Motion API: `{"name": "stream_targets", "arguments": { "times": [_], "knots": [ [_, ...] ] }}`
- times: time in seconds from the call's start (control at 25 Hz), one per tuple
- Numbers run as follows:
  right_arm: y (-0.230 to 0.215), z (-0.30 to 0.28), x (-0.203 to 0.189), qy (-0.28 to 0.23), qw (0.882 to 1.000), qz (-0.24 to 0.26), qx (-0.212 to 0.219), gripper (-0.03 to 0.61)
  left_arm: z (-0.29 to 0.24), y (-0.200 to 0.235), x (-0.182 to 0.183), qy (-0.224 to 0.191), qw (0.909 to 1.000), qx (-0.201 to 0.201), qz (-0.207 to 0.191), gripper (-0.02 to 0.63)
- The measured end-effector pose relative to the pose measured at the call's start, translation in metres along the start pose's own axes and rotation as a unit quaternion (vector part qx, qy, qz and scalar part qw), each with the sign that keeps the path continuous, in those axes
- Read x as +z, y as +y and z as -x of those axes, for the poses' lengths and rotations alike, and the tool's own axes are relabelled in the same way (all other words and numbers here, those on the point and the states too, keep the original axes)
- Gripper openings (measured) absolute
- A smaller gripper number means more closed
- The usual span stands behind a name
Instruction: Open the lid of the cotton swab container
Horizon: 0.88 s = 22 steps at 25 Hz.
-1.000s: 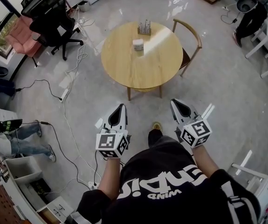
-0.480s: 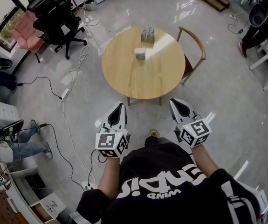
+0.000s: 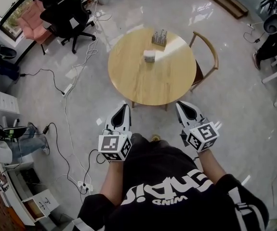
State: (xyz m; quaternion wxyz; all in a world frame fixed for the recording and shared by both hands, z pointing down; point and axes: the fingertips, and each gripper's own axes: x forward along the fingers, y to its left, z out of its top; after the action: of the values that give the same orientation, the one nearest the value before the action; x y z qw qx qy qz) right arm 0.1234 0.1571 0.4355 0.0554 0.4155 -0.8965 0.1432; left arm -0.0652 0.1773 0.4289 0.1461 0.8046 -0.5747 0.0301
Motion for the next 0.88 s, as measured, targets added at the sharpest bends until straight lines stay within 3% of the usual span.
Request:
{"name": "stream_targets", "arguments": {
  "times": [0.88],
  "knots": [
    [-0.048, -0.073, 0.015, -0.002, 1.0, -0.014, -0.021, 0.003, -0.091, 0.042, 0.022, 0.006, 0.9997, -0.026, -0.003, 0.008]
  ]
}}
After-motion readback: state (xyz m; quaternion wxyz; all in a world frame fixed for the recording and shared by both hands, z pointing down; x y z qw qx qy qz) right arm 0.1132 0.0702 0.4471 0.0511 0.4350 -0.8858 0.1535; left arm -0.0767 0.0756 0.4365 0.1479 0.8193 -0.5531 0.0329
